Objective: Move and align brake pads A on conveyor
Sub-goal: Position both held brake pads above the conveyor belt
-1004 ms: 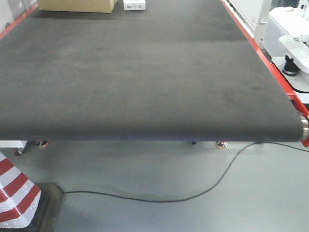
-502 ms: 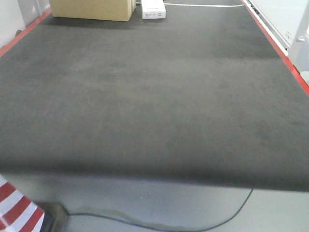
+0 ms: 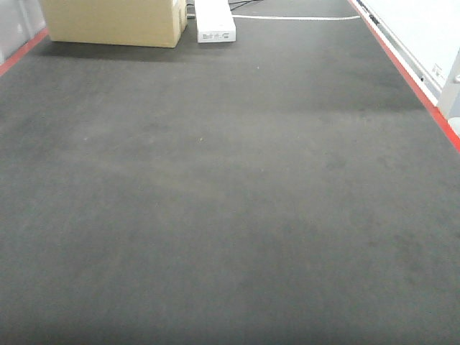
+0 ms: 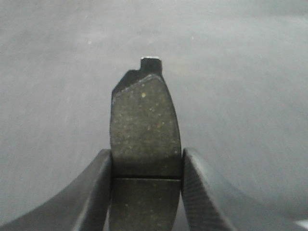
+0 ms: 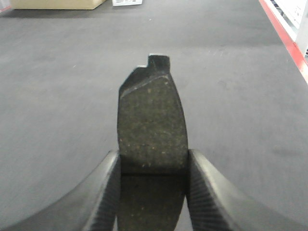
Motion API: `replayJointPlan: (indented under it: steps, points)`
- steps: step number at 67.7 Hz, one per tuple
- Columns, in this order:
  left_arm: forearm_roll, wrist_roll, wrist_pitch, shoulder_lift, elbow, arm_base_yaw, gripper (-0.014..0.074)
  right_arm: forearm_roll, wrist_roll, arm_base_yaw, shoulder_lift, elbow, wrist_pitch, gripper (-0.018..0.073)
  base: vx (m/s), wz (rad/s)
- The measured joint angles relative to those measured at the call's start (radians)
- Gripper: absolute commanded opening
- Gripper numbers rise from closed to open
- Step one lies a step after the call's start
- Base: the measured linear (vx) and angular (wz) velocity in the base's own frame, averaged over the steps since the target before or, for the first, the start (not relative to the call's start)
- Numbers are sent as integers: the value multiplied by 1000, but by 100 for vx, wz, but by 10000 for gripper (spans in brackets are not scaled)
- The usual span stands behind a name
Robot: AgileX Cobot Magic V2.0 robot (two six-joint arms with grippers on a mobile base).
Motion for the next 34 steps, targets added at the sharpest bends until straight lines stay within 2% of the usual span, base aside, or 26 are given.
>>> replayJointPlan:
  steps: [34]
  points:
    - [0,0,0,0,0,0,-6,0,0,0,0,0,0,-7,23,-8]
